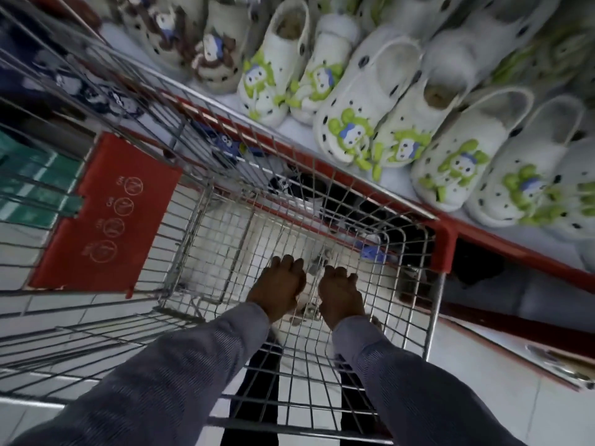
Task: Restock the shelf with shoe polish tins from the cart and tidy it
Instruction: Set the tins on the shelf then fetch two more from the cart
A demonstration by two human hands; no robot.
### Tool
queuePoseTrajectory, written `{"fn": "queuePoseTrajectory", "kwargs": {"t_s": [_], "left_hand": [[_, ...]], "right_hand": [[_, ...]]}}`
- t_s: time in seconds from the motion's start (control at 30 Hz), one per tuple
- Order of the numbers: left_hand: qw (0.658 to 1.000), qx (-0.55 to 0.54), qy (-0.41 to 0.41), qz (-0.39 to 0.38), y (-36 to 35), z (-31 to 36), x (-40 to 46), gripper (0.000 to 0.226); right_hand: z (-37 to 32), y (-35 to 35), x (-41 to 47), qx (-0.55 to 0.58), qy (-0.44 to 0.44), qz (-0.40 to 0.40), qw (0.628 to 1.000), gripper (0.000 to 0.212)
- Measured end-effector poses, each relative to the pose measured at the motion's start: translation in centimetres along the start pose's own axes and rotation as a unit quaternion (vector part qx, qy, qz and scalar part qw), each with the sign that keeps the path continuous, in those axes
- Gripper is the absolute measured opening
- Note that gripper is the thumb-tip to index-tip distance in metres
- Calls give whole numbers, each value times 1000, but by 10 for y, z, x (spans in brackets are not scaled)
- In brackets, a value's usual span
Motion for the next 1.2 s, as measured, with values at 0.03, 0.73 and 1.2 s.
{"fn": "queuePoseTrajectory", "kwargs": {"t_s": [0.03,0.73,1.2], "left_hand": [[1000,-24,6,16,22,-5,-8,68],[890,-99,-4,446,550,-6,-175,83],[900,-140,21,412,629,11,-83,61]], "right_hand": [[-11,20,-4,3,26,-2,1000,61],[-152,542,-226,202,247,336,886,82],[-129,619,-147,223,183,352,891,25]]}}
Point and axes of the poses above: each hand's wrist, its own x-axis towards the middle knuckle, its own y-axis out of the back of the hand, z = x × y, the point moved 7 cm from there along x, towards the middle knuckle, and after that the axes turned 15 degrees about x, right-handed, at the moved point
